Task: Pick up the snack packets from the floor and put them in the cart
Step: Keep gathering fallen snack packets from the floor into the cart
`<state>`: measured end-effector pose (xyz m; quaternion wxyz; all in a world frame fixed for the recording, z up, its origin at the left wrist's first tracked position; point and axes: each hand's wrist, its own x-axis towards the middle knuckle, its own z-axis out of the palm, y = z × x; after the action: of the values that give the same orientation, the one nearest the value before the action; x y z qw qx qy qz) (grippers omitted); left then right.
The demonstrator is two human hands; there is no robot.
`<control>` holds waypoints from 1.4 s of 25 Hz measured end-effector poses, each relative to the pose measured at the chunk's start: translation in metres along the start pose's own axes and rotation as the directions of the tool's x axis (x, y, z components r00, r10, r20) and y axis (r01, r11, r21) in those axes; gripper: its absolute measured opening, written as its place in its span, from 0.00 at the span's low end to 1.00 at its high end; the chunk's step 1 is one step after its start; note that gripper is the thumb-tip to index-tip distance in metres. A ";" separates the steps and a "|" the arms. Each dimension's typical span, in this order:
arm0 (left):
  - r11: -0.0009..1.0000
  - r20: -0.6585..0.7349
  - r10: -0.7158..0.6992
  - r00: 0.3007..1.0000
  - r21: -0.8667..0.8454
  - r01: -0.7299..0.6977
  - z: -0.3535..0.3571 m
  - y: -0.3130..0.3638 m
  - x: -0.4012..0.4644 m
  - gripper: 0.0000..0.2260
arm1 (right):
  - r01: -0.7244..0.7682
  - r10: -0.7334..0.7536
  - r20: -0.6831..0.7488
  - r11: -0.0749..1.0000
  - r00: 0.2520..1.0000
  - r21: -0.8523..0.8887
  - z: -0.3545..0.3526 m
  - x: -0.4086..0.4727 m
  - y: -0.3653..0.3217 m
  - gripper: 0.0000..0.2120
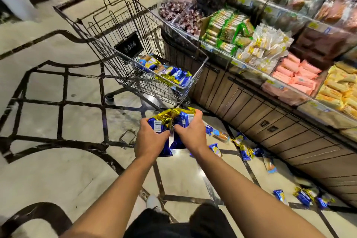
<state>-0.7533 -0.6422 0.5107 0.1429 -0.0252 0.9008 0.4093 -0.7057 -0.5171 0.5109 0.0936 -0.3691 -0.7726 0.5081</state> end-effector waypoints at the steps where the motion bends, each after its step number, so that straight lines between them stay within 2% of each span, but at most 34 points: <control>1: 1.000 -0.001 0.005 1.000 -0.005 -0.005 -0.010 0.001 0.018 0.26 | 0.002 -0.002 0.004 1.000 1.000 0.015 0.013 0.008 -0.014 0.28; 9: 0.999 -0.048 0.027 0.999 -0.041 -0.029 -0.052 0.022 0.157 0.24 | 0.027 -0.027 0.014 0.998 1.000 0.052 0.099 0.113 -0.081 0.28; 14: 1.000 -0.066 -0.006 0.998 -0.031 0.004 -0.055 0.055 0.254 0.28 | 0.030 -0.032 0.028 0.997 0.999 0.072 0.142 0.207 -0.114 0.33; 19: 0.998 -0.062 -0.053 0.997 -0.044 0.050 -0.062 0.092 0.343 0.37 | -0.020 0.010 0.084 0.992 0.996 0.123 0.168 0.290 -0.156 0.21; 22: 0.998 -0.033 -0.055 0.998 -0.039 0.054 -0.070 0.109 0.387 0.31 | -0.015 0.006 0.096 0.995 0.995 0.094 0.180 0.326 -0.182 0.20; 26: 0.999 -0.009 -0.026 1.000 -0.031 0.026 -0.080 0.120 0.457 0.32 | -0.057 0.055 0.028 0.996 0.998 0.071 0.206 0.374 -0.204 0.21; 27: 0.999 0.006 -0.014 1.000 -0.029 0.014 -0.083 0.122 0.478 0.30 | -0.082 0.082 0.008 0.993 0.997 0.080 0.214 0.387 -0.209 0.21; 29: 1.000 0.058 0.013 0.998 -0.007 -0.013 -0.084 0.124 0.521 0.25 | -0.126 0.130 -0.046 0.988 0.990 0.087 0.230 0.409 -0.218 0.20; 35: 0.996 0.220 0.089 0.971 -0.019 -0.087 -0.086 0.129 0.624 0.25 | -0.239 0.254 -0.189 0.966 0.949 0.100 0.270 0.449 -0.241 0.20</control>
<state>-1.3923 -0.5757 0.4853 0.2236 0.0598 0.8776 0.4199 -1.2792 -0.4624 0.4878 0.1205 -0.5082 -0.6873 0.5048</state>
